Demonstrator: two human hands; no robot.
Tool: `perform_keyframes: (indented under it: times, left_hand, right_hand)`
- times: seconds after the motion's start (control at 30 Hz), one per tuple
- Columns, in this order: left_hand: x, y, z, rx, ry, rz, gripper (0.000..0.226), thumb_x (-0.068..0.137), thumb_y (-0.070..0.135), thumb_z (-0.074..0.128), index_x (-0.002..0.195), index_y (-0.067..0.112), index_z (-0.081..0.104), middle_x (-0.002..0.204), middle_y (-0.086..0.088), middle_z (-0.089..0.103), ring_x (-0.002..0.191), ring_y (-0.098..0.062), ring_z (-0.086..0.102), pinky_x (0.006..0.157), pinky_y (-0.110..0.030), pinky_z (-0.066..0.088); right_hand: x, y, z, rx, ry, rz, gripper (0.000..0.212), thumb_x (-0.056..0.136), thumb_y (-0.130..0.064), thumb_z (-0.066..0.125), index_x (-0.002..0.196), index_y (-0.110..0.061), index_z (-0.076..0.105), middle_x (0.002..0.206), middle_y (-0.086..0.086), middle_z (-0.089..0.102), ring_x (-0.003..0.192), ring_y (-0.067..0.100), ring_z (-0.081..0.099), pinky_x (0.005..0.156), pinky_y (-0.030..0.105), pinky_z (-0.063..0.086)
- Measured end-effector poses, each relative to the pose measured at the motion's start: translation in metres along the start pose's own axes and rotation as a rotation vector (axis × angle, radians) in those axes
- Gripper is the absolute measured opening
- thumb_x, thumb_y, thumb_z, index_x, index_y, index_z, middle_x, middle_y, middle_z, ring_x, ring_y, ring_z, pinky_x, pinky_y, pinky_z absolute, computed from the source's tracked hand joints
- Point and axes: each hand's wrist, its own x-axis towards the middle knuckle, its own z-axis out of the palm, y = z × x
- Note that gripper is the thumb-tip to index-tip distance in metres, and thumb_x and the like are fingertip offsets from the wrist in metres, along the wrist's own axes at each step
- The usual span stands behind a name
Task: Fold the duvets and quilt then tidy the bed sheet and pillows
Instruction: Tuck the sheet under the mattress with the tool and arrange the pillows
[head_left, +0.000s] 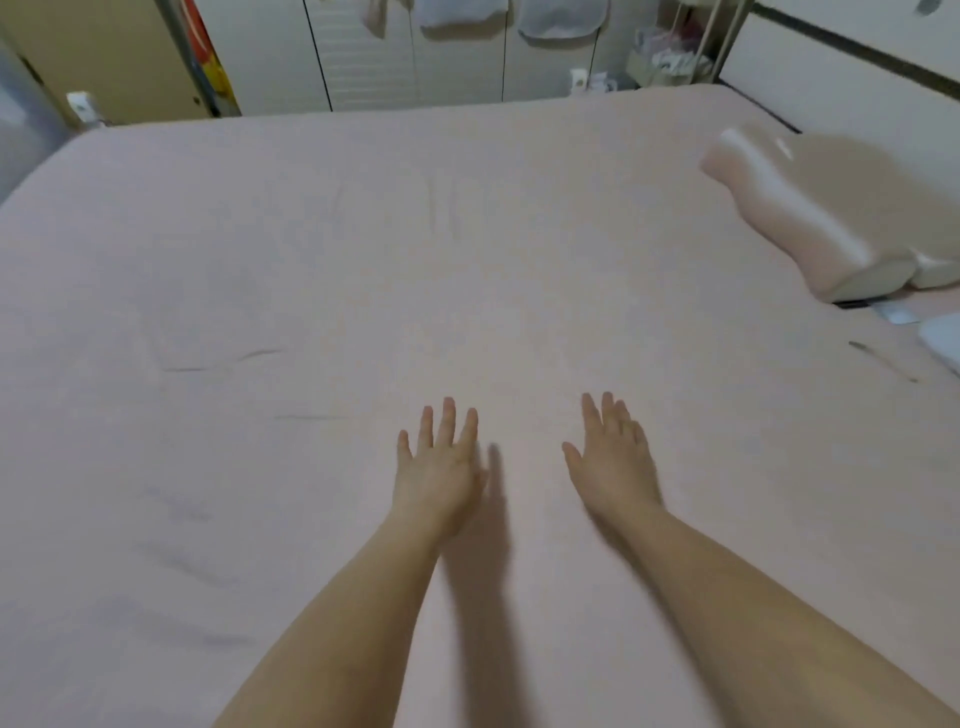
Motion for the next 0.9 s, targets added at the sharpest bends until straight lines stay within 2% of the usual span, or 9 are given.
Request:
perform_keyframes:
  times: [0.17, 0.33, 0.43, 0.47, 0.57, 0.6, 0.63, 0.73, 0.9]
  left_hand:
    - [0.04, -0.073, 0.056, -0.027, 0.059, 0.035, 0.068, 0.1, 0.049, 0.028, 0.154, 0.023, -0.004, 0.161, -0.003, -0.013, 0.147, -0.028, -0.013, 0.116, -0.059, -0.002]
    - [0.029, -0.231, 0.061, -0.023, 0.107, -0.074, 0.071, 0.097, 0.06, 0.018, 0.154, 0.023, -0.004, 0.161, -0.002, -0.011, 0.147, -0.029, -0.012, 0.114, -0.06, -0.005]
    - [-0.015, -0.364, 0.057, -0.016, 0.097, -0.217, 0.07, 0.096, 0.06, 0.014, 0.154, 0.025, -0.005, 0.161, 0.001, -0.012, 0.147, -0.029, -0.011, 0.112, -0.064, -0.004]
    - [-0.03, -0.4, 0.057, 0.0, 0.074, -0.269, 0.069, 0.097, 0.06, 0.012, 0.154, 0.026, -0.006, 0.161, 0.002, -0.013, 0.147, -0.03, -0.011, 0.112, -0.065, -0.003]
    - [-0.078, -0.511, 0.045, 0.01, 0.023, -0.461, 0.067, 0.097, 0.058, 0.011, 0.154, 0.025, -0.006, 0.161, -0.001, -0.013, 0.147, -0.034, -0.01, 0.111, -0.066, 0.0]
    - [-0.085, -0.536, 0.039, 0.015, 0.03, -0.493, 0.068, 0.098, 0.056, 0.012, 0.154, 0.022, -0.004, 0.161, -0.004, -0.011, 0.147, -0.036, -0.008, 0.112, -0.066, 0.002]
    - [-0.089, -0.557, 0.033, 0.012, 0.048, -0.493, 0.067, 0.099, 0.055, 0.014, 0.154, 0.02, -0.003, 0.161, -0.006, -0.01, 0.147, -0.036, -0.007, 0.113, -0.065, 0.003]
    - [-0.076, -0.569, 0.023, -0.046, 0.062, -0.368, 0.067, 0.1, 0.053, 0.017, 0.154, 0.018, -0.003, 0.161, -0.008, -0.01, 0.147, -0.034, -0.008, 0.114, -0.061, 0.004]
    - [-0.038, -0.548, 0.021, -0.108, 0.056, -0.194, 0.066, 0.1, 0.053, 0.015, 0.154, 0.021, -0.007, 0.161, -0.004, -0.014, 0.147, -0.029, -0.015, 0.115, -0.061, -0.003]
  right_hand:
    - [0.028, -0.037, 0.073, 0.008, 0.013, 0.233, 0.065, 0.1, -0.051, 0.014, 0.153, -0.019, -0.006, 0.16, 0.014, -0.008, 0.147, 0.029, -0.007, 0.119, 0.046, -0.005]
    - [0.03, -0.193, 0.109, -0.006, 0.05, 0.083, 0.067, 0.099, -0.055, 0.012, 0.153, -0.02, -0.004, 0.159, 0.014, -0.01, 0.147, 0.031, -0.01, 0.117, 0.047, -0.009]
    - [0.017, -0.342, 0.137, -0.008, 0.027, -0.082, 0.067, 0.098, -0.057, 0.012, 0.153, -0.024, -0.006, 0.159, 0.011, -0.013, 0.146, 0.031, -0.013, 0.116, 0.047, -0.012]
    - [0.01, -0.384, 0.144, -0.013, 0.025, -0.196, 0.066, 0.098, -0.057, 0.013, 0.153, -0.026, -0.006, 0.159, 0.008, -0.014, 0.146, 0.03, -0.013, 0.116, 0.046, -0.012]
    - [-0.019, -0.508, 0.157, -0.002, -0.055, -0.703, 0.062, 0.1, -0.05, 0.025, 0.153, -0.026, 0.005, 0.161, 0.001, -0.003, 0.148, 0.02, -0.005, 0.119, 0.037, -0.007]
    - [-0.021, -0.529, 0.157, -0.004, -0.049, -0.753, 0.061, 0.101, -0.046, 0.029, 0.154, -0.024, 0.009, 0.161, 0.001, 0.001, 0.148, 0.018, -0.001, 0.119, 0.034, -0.004]
    - [-0.016, -0.544, 0.156, 0.02, 0.01, -0.697, 0.061, 0.101, -0.044, 0.031, 0.153, -0.021, 0.011, 0.161, 0.003, 0.004, 0.148, 0.017, 0.001, 0.119, 0.033, -0.003]
    - [0.016, -0.531, 0.149, 0.131, 0.17, -0.212, 0.065, 0.1, -0.043, 0.031, 0.153, -0.012, 0.01, 0.16, 0.011, 0.007, 0.148, 0.022, 0.002, 0.12, 0.036, -0.002]
    - [0.058, -0.461, 0.134, 0.217, 0.141, 0.363, 0.072, 0.099, -0.046, 0.03, 0.152, -0.005, 0.004, 0.159, 0.019, 0.006, 0.147, 0.028, 0.003, 0.118, 0.043, 0.0]
